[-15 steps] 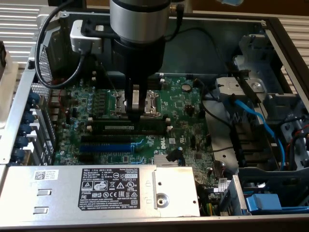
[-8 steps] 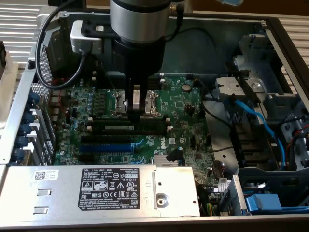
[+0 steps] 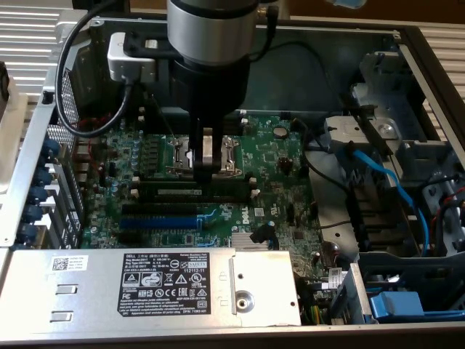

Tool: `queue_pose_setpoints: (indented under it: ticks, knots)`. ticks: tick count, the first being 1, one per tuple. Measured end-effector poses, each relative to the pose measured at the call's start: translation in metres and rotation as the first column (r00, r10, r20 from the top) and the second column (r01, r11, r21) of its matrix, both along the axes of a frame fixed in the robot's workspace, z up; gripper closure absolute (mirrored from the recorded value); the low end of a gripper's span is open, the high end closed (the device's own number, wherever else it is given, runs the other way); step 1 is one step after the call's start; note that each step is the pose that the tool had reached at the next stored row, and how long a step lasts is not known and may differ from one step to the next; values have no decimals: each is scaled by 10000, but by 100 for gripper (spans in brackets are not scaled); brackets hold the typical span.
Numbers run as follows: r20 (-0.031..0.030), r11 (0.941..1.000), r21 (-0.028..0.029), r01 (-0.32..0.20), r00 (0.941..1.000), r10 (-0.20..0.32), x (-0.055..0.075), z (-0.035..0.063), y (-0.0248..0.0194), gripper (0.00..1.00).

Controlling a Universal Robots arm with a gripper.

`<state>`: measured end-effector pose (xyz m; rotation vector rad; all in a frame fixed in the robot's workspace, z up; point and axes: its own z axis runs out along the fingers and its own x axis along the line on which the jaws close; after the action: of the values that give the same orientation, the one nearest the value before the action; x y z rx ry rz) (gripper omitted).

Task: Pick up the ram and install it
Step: 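Press down the ram until it locks into place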

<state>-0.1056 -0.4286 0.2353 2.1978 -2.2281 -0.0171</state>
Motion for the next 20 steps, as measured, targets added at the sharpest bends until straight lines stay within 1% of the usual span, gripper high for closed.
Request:
queue_pose_setpoints:
  ticks: [7, 10, 20]
  knots:
    - [0, 9999, -33, -96, 10000, 96, 0, -9, 15, 90]
    - [-2, 9999, -54, -136, 9999, 136, 0, -11, 16, 90]
    - [-2, 9996, -86, -272, 9996, 272, 0, -28, 16, 90]
